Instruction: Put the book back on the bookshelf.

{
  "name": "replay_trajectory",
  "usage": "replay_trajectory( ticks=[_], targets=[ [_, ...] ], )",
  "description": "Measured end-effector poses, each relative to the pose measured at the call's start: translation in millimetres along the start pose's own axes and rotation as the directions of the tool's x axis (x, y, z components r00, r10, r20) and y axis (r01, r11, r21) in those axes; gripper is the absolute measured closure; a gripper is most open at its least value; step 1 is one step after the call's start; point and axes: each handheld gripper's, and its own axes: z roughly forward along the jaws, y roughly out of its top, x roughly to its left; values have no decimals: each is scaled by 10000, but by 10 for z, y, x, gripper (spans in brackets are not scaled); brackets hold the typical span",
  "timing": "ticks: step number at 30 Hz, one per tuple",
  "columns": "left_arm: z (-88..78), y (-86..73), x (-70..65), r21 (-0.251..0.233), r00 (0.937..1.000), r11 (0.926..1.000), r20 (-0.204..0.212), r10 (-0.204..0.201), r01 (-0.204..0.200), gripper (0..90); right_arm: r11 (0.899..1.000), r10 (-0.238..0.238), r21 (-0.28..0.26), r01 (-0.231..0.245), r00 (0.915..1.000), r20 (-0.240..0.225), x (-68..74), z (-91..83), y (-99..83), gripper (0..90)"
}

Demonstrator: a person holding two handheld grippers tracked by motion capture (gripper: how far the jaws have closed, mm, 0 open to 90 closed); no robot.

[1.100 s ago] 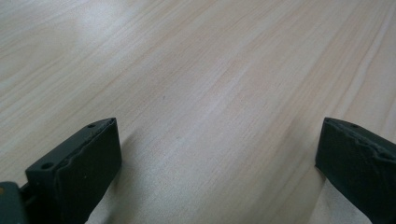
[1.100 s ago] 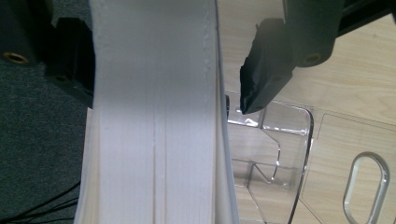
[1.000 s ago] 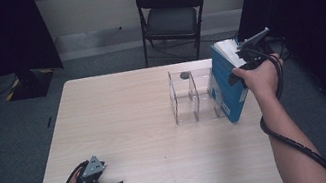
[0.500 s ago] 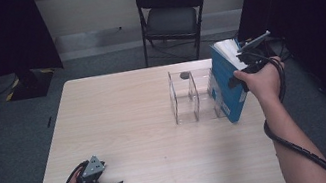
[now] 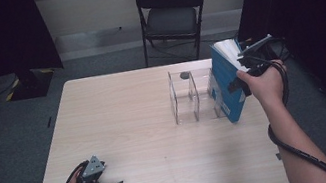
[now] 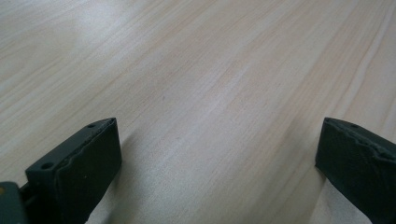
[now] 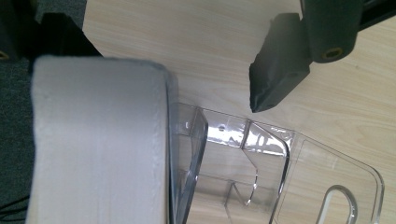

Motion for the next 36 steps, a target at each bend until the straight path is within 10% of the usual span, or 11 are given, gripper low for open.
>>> replay_trajectory(
  ticks=[36],
  targets=[
    [7, -3, -4, -79, 10000, 10000, -69, -18, 17, 0, 9936, -1030, 411, 1054, 9931, -570, 216, 211, -332, 176]
  ],
)
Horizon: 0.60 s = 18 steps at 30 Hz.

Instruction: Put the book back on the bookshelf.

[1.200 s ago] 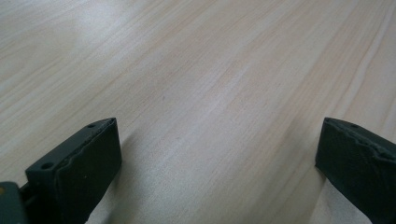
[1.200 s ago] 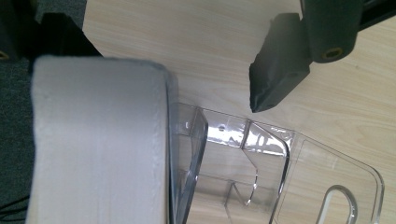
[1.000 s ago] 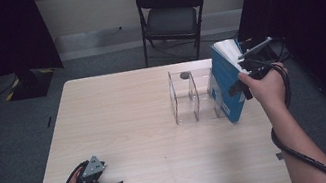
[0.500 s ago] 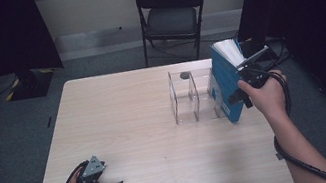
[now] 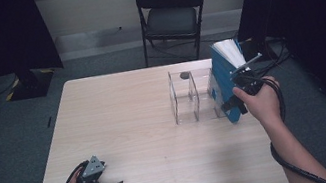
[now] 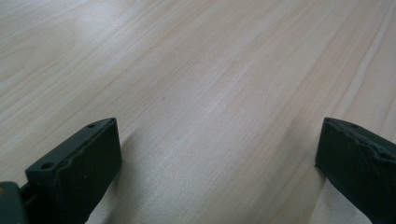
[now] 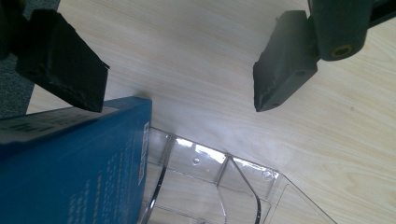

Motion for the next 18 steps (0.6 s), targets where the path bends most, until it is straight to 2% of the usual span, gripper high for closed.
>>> replay_trajectory(
  ticks=[2, 7, 10, 18],
  targets=[
    [0, 0, 0, -2, 10000, 10000, -3, 2, -2, 0, 9999, -10, -124, 8, 9998, -180, 12, 8, -1, 175],
    [0, 0, 0, -2, 10000, 10000, -4, 0, 0, 0, 9994, -297, -198, 292, 9992, -274, 36, 40, -2, 175],
    [0, 0, 0, 0, 10000, 10000, -2, 4, -4, 0, 9993, -309, -215, 302, 9989, -341, 47, 47, -6, 175],
    [0, 0, 0, 5, 10000, 10000, -2, 4, -4, 0, 9979, -608, -276, 589, 9954, -746, 147, 141, -45, 176]
  ],
)
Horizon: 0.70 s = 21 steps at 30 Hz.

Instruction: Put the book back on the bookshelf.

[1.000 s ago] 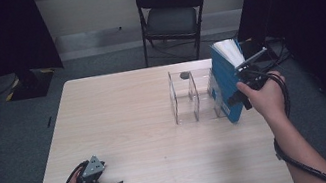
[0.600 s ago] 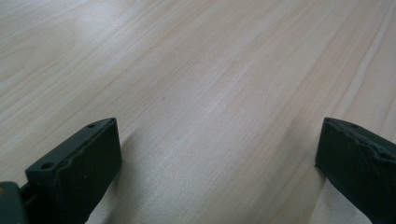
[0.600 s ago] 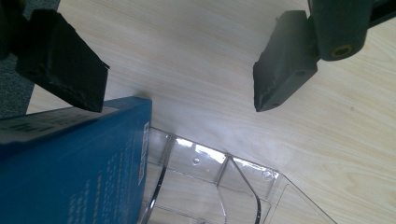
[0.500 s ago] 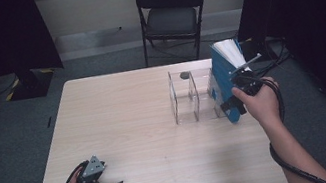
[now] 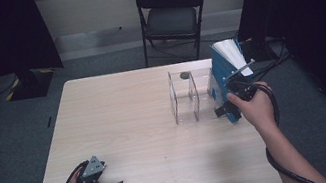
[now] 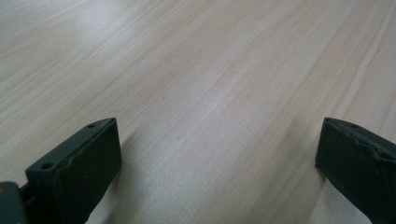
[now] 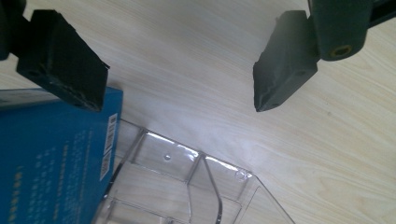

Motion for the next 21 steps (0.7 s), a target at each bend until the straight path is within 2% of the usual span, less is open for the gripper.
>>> replay_trajectory(
  ticks=[4, 6, 11, 16, 21],
  targets=[
    [5, -3, -6, -49, 10000, 9999, 16, -92, 92, 0, 9998, -211, -13, 211, 9995, -225, 61, 61, -5, 179],
    [3, -2, -5, -17, 10000, 10000, 21, -79, 79, 0, 9997, -225, -19, 225, 9996, -190, 76, 73, -5, 180],
    [2, -2, -5, -3, 10000, 10000, 24, -77, 77, 0, 9980, -630, 64, 632, 9978, -200, 196, 141, 2, 179],
    [0, -1, -2, 36, 10000, 10000, 23, -25, 25, 0, 9947, -1026, 15, 1027, 9942, -333, 249, 203, 8, 180],
    [-1, -1, 0, 58, 10000, 10000, 22, 4, -4, 0, 9938, -1113, -46, 1112, 9925, -507, 301, 255, 7, 180]
  ],
)
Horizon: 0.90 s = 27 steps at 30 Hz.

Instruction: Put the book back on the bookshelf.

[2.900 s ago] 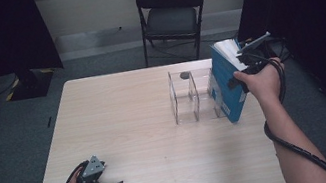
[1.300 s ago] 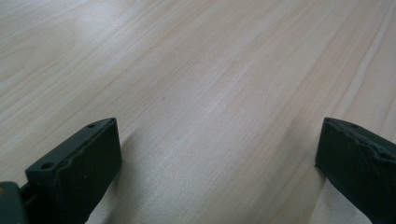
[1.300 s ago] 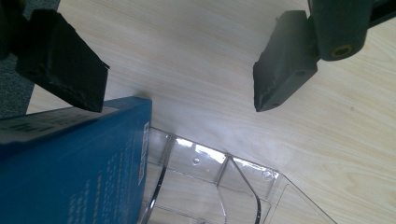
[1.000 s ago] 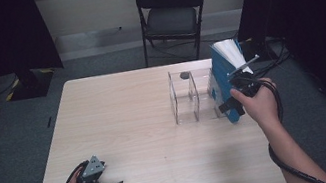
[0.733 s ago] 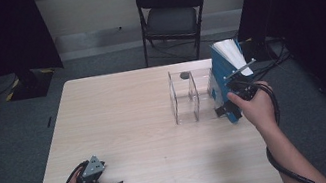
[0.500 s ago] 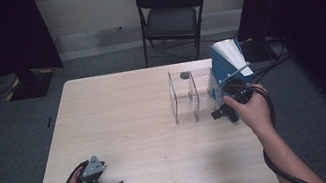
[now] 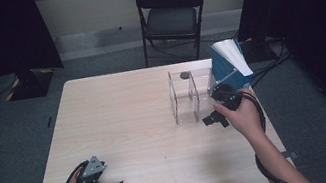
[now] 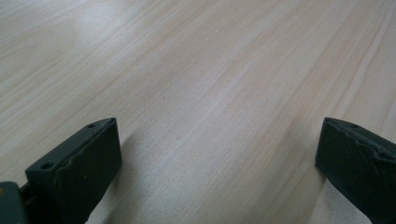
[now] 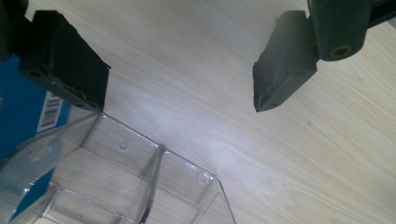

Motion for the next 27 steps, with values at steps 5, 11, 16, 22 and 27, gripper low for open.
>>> replay_trajectory(
  ticks=[5, 11, 16, 22, 27],
  targets=[
    [0, 0, 0, -5, 10000, 10000, -1, -5, 5, 0, 9997, -123, -188, 122, 9999, -74, 35, 34, 2, 179],
    [0, 0, 0, -4, 10000, 10000, -2, -2, 2, 0, 9996, -243, -126, 240, 9994, -228, 89, 89, 4, 179],
    [0, 0, 0, -5, 10000, 10000, -1, -5, 5, 0, 9993, -270, -250, 263, 9993, -264, 134, 139, 4, 179],
    [0, 0, 0, -3, 10000, 10000, 2, -5, 5, 0, 9992, -281, -312, 269, 9989, -376, 177, 191, 7, 179],
    [0, 0, 0, -1, 10000, 10000, 0, 0, 0, 0, 9986, -484, -236, 474, 9979, -426, 228, 252, 12, 177]
  ],
)
